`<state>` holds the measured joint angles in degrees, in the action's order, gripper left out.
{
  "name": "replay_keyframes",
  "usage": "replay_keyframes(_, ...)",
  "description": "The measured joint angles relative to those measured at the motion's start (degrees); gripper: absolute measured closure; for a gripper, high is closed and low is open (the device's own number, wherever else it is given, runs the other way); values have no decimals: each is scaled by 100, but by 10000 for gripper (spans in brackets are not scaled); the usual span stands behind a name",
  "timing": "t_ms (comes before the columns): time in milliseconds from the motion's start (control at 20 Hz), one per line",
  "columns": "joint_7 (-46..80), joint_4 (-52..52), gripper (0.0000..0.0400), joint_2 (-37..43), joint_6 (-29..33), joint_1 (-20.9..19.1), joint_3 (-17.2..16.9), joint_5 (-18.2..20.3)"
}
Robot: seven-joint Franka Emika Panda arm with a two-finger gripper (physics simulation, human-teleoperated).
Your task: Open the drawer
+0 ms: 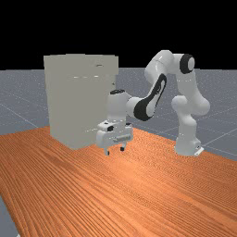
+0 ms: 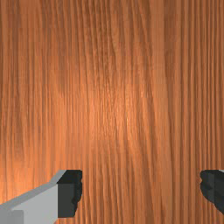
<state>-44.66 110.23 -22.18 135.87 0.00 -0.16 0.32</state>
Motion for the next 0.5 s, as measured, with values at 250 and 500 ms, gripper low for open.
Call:
replay_keyframes(250,327,95,20,35,-215,6,-211,-194)
replay_keyframes(500,5794,25,367,1709,-1765,343,-560,-4)
